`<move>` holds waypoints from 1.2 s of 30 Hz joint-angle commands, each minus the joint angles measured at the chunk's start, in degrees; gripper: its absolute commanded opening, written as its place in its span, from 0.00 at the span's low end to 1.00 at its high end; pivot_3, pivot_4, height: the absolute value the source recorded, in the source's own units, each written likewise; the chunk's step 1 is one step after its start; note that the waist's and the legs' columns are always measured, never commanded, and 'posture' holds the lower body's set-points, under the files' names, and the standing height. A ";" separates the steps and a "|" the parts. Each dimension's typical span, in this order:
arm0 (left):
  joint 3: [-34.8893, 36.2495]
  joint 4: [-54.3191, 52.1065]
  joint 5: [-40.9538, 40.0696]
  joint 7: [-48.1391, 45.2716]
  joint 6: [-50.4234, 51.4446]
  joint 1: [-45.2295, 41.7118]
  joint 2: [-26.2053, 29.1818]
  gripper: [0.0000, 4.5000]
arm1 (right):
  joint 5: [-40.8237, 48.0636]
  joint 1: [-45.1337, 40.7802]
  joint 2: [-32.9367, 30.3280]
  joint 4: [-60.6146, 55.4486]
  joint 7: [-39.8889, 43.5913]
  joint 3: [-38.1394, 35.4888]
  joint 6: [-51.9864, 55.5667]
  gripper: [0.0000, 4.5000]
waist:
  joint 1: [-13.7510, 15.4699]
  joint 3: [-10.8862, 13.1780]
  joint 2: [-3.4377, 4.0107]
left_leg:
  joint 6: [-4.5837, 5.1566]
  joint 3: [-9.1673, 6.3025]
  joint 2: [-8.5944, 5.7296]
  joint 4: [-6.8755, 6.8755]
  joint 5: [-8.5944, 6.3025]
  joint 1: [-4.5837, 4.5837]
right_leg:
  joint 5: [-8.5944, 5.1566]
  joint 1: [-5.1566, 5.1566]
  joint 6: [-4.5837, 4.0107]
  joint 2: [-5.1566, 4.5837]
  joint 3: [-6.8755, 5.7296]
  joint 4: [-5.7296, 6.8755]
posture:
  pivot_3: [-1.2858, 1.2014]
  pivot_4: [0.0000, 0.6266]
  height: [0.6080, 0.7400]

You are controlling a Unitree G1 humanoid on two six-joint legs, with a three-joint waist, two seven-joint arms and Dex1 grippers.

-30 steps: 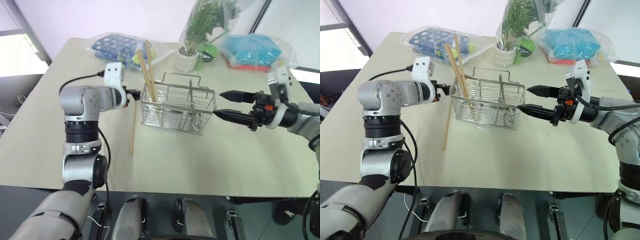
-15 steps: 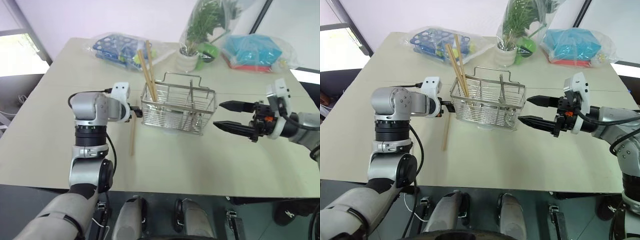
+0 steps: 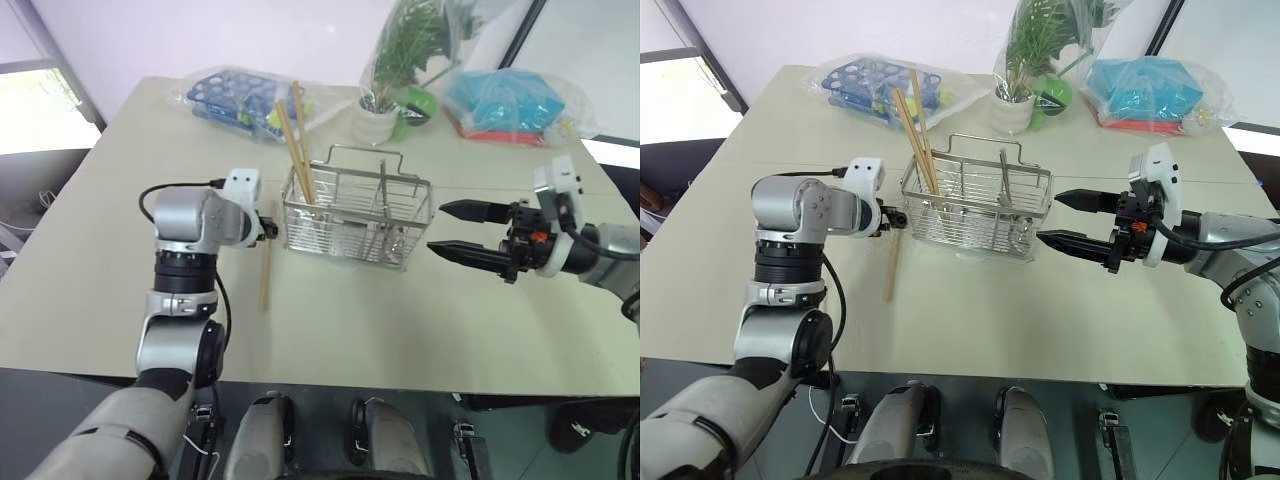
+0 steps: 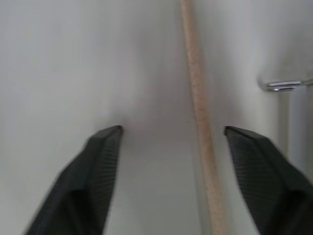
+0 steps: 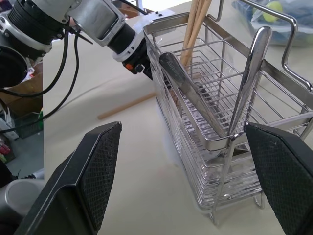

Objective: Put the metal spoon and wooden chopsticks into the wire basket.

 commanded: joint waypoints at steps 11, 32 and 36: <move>5.13 2.05 1.77 0.08 -2.95 -1.39 -0.46 0.01 | 0.31 -0.72 -1.83 -0.04 1.12 -2.37 -0.96 0.92 | -0.03 0.00 0.00 | 0.02 0.00 -0.03 0.00 -0.01 0.00 | 0.00 0.00 0.00 -0.06 0.00 0.00 | 0.52 0.24 0.81; 18.23 -0.30 -2.82 -0.78 -9.53 -5.49 3.16 0.01 | -0.33 -3.70 -1.39 2.47 1.35 0.25 -1.00 0.92 | -0.10 0.02 -0.03 | 0.00 0.03 -0.04 0.00 0.00 -0.03 | 0.01 -0.02 0.01 -0.05 -0.01 0.00 | 0.52 0.24 0.81; 22.06 -1.01 -6.74 -2.91 -12.79 -8.14 2.58 0.01 | -0.01 -3.02 -0.74 1.12 0.84 -0.05 -0.85 0.92 | -0.06 0.02 -0.04 | -0.01 0.03 -0.04 0.00 0.00 -0.04 | 0.01 -0.02 0.01 -0.05 -0.01 0.00 | 0.52 0.24 0.81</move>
